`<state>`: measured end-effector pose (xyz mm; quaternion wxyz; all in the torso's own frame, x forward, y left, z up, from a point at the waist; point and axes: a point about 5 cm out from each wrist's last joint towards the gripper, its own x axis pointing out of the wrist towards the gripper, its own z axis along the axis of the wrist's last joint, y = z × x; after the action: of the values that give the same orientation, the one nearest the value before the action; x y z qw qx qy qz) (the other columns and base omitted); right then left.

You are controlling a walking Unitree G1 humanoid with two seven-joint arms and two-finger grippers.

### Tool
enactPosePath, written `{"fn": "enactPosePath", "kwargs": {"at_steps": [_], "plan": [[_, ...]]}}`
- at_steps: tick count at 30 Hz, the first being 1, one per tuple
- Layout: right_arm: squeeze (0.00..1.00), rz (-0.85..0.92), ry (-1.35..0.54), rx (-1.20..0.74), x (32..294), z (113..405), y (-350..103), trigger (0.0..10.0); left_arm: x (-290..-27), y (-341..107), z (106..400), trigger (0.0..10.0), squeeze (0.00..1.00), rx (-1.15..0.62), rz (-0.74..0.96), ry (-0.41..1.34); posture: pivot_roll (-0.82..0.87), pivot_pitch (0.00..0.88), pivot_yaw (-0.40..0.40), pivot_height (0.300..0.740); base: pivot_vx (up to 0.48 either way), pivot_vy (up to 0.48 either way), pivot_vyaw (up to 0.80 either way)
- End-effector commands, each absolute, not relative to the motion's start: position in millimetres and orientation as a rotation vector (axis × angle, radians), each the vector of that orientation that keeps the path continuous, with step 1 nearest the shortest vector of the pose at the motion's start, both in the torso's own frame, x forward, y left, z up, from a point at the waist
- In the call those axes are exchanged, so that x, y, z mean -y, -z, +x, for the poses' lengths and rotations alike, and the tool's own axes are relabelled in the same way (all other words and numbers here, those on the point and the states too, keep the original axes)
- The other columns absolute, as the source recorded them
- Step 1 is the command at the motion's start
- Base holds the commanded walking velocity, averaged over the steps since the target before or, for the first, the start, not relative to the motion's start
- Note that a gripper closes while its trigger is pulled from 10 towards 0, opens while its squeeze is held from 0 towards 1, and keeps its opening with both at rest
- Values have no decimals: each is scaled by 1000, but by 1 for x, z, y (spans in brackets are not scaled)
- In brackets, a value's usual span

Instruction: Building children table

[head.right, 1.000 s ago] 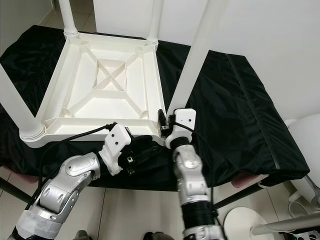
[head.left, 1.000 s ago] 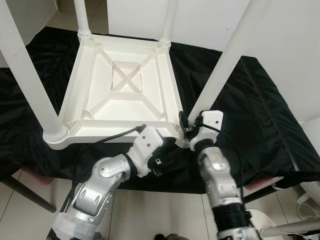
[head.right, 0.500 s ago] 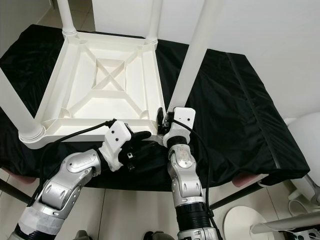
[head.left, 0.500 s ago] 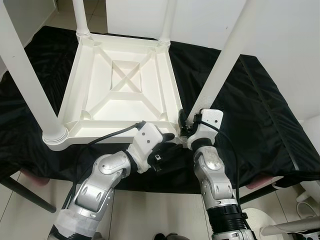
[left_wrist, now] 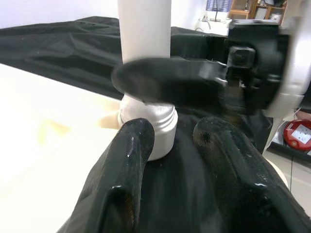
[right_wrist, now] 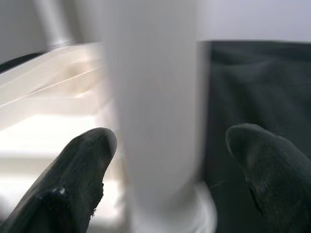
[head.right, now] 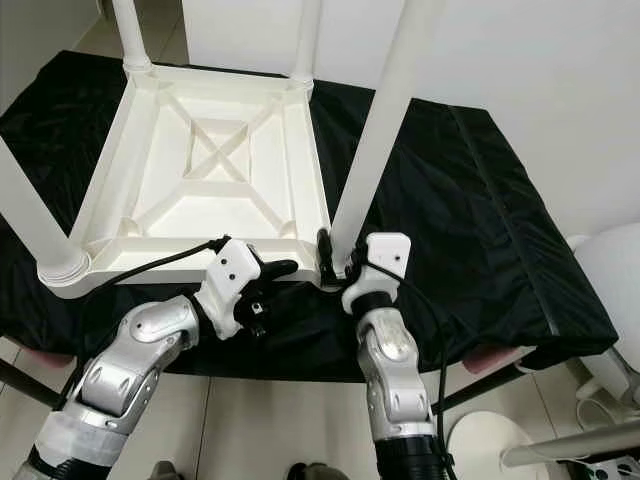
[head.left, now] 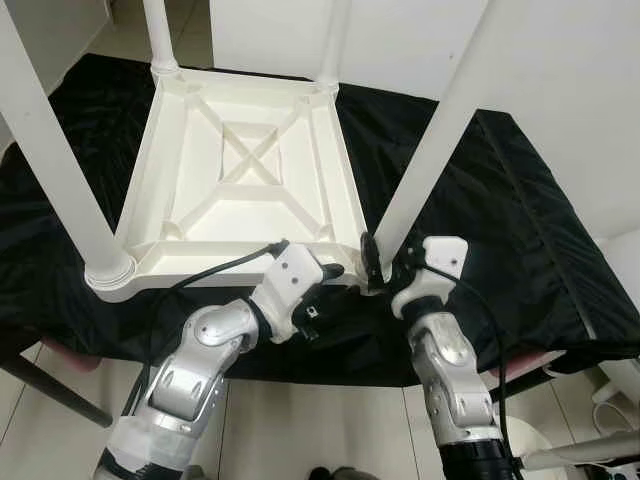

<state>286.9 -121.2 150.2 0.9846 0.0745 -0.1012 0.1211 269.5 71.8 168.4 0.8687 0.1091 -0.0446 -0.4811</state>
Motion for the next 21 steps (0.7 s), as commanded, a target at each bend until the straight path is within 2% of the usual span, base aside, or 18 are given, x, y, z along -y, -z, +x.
{"fn": "enactPosePath", "kwargs": {"at_steps": [1,3,8,17,21], "plan": [[0,151,-302,197,132,285,-149,10000,-78,-169,272,10000,0,105,229,896,61,96,-123,740,0,0,0],[0,103,-433,187,138,287,-147,10000,-85,-169,271,10000,0,100,246,892,62,95,-118,740,0,0,0],[0,60,-506,188,139,291,-148,10000,-88,-169,272,10000,0,98,256,891,71,94,-114,740,0,0,0],[0,12,-513,172,144,302,-146,10000,-92,-173,274,10000,0,112,264,868,91,95,-123,740,0,0,0],[0,34,-491,169,135,303,-143,10000,-99,-176,276,10000,0,135,234,814,90,104,-124,740,0,0,0]]}}
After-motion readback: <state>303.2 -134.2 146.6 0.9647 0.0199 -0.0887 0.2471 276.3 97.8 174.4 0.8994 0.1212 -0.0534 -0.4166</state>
